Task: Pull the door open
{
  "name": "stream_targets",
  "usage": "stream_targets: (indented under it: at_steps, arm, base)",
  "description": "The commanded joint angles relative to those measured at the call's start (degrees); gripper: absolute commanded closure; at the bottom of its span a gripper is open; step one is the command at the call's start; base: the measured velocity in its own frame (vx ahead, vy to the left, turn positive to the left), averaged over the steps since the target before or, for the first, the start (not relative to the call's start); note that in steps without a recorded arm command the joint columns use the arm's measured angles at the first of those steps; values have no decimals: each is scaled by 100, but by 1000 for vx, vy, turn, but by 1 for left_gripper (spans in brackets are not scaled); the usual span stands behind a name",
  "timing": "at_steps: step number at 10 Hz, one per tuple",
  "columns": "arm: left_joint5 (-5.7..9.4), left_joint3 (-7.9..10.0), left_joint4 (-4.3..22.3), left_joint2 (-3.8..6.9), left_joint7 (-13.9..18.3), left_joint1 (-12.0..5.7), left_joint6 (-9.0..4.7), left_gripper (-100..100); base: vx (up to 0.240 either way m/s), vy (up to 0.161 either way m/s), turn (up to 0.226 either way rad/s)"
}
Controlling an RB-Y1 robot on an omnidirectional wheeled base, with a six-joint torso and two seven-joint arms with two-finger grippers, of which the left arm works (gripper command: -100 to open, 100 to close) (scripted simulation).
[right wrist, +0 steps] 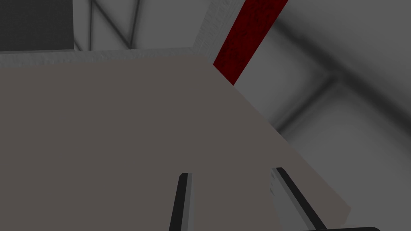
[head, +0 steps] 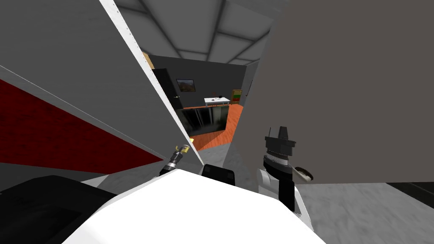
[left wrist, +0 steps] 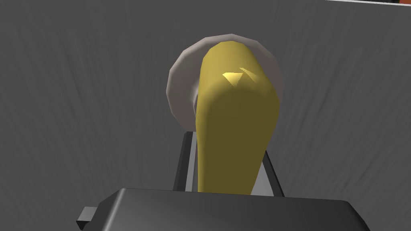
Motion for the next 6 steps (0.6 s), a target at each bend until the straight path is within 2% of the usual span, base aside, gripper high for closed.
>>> stream_targets:
  at_steps: [1,2,3,4,5,6]
  arm:
    - [-9,-13,150,38,41,-13,-173,100]
    - [-26,-39,178,77,86,48,-284,100]
    - [-22,-34,173,43,52,26,-202,100]
    - [-26,-49,262,14,26,-124,-142,100]
    - [-25,-51,278,9,20,-155,-128,100]
    - [-24,-56,336,-10,-1,-266,-79,100]
  base:
    - [-109,20,-41]
    - [-139,23,-104]
    - [-73,13,-24]
    - [-125,22,-128]
    - [-204,35,-116]
    - [-212,41,-99]
